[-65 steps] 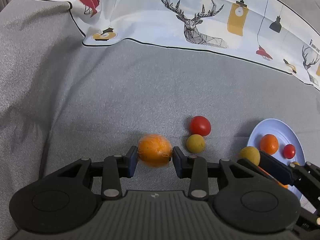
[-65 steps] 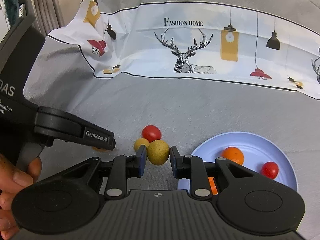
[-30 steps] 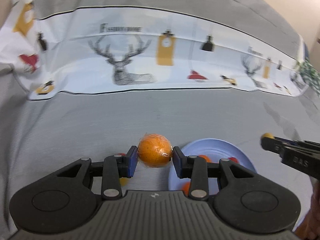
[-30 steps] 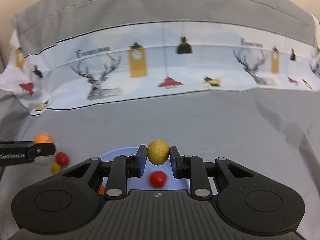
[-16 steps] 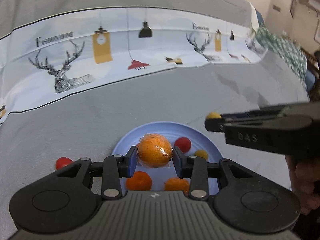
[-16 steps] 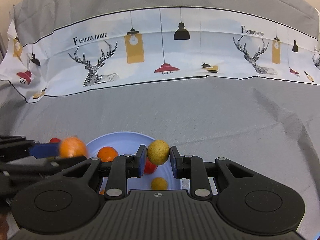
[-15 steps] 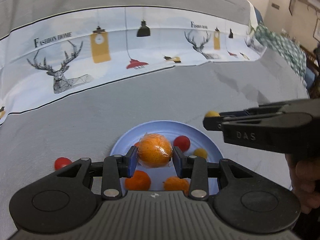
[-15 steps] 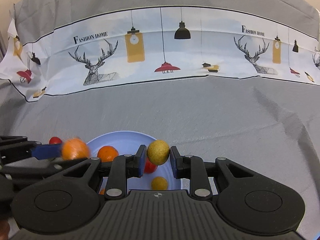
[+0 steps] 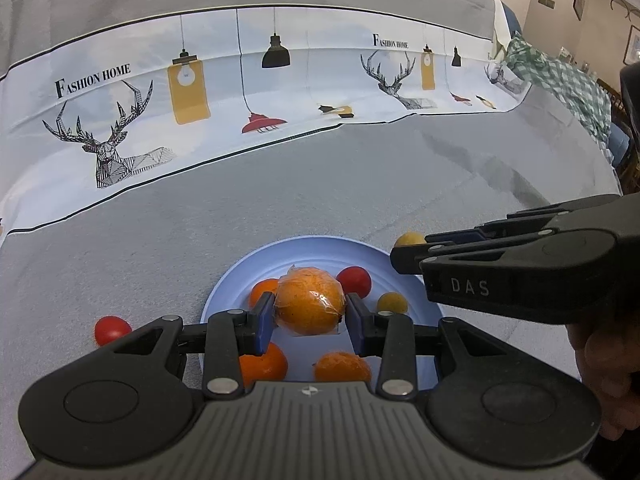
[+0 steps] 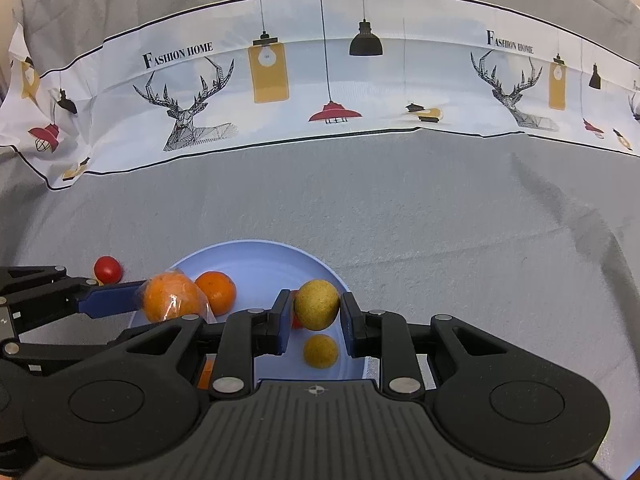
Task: Organize fruits
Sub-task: 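Open both tools to drop the orange and plum onto the plate, then move both open tools back to the remaining fruits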
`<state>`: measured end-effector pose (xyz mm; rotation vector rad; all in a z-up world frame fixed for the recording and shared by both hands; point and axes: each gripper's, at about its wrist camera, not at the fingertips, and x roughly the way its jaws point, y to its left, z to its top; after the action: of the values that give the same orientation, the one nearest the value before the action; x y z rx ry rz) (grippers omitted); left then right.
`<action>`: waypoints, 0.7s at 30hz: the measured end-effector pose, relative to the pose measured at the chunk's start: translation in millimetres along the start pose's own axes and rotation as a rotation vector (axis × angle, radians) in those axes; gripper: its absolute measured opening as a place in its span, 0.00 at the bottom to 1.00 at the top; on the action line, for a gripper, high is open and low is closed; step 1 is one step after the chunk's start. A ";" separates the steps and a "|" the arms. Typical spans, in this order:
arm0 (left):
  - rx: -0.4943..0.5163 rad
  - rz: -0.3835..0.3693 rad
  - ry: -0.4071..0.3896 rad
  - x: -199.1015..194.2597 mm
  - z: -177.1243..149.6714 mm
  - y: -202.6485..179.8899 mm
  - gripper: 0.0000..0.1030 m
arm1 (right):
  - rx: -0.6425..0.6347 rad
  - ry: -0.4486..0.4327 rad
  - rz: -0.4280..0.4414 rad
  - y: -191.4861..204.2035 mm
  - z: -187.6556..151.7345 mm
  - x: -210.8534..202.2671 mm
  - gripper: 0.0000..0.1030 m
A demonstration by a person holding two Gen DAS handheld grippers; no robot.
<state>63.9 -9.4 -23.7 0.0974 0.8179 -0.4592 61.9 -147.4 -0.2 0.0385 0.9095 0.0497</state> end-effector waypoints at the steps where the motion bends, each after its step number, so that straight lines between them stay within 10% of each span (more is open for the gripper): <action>1: -0.001 -0.001 0.001 0.2 0.1 0.3 0.40 | 0.000 0.000 0.000 0.0 0.0 0.2 0.26; 13: -0.013 -0.018 0.011 -0.7 -0.9 1.7 0.44 | 0.005 0.007 0.011 -2.0 1.3 1.1 0.26; 21: -0.020 0.000 0.000 -2.3 0.6 4.8 0.48 | 0.010 0.002 -0.003 -2.9 1.8 1.0 0.43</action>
<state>65.0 -4.4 -22.0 0.0793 0.8226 -0.4513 64.0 -150.3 -0.1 0.0469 0.9114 0.0422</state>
